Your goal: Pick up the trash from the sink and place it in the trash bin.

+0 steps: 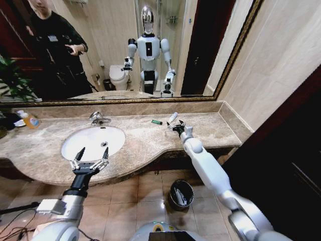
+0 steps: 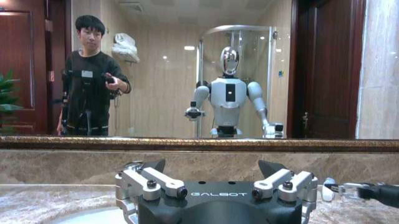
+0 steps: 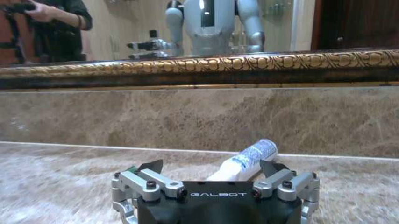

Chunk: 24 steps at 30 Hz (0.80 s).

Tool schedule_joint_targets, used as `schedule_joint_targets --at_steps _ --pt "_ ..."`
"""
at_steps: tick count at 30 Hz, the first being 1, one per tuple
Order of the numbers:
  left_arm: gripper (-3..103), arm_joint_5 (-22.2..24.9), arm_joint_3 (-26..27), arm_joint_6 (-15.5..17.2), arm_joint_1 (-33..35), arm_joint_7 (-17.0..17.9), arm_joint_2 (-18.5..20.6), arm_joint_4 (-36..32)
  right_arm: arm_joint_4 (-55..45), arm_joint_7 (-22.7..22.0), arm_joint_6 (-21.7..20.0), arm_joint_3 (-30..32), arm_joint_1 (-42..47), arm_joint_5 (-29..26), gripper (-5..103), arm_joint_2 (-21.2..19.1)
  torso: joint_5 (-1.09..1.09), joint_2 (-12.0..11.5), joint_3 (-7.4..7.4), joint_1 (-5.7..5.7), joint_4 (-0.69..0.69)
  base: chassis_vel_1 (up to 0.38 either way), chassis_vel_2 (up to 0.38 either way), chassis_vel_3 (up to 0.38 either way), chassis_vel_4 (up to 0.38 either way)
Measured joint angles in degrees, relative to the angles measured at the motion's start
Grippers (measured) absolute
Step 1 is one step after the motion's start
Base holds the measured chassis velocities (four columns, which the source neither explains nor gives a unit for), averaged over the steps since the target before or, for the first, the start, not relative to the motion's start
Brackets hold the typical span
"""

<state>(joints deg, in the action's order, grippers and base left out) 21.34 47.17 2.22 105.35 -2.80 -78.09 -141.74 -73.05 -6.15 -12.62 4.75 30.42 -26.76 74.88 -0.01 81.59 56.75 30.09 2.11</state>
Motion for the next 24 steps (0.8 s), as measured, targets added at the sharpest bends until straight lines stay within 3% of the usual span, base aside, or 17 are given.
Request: schedule_joint_targets --at_steps 9,24 --pt "100 0.0 0.0 0.0 0.0 0.0 0.0 0.0 9.4 -7.0 -1.1 -2.3 -6.2 0.7 100 5.4 -0.01 0.0 0.00 0.00 0.00 0.000 0.000 0.000 0.000" --pt "100 0.0 0.0 0.0 0.0 0.0 0.0 0.0 18.2 -13.1 -1.4 -1.2 -10.9 2.5 100 11.6 0.00 0.0 0.00 0.00 0.00 0.000 0.000 0.000 0.000"
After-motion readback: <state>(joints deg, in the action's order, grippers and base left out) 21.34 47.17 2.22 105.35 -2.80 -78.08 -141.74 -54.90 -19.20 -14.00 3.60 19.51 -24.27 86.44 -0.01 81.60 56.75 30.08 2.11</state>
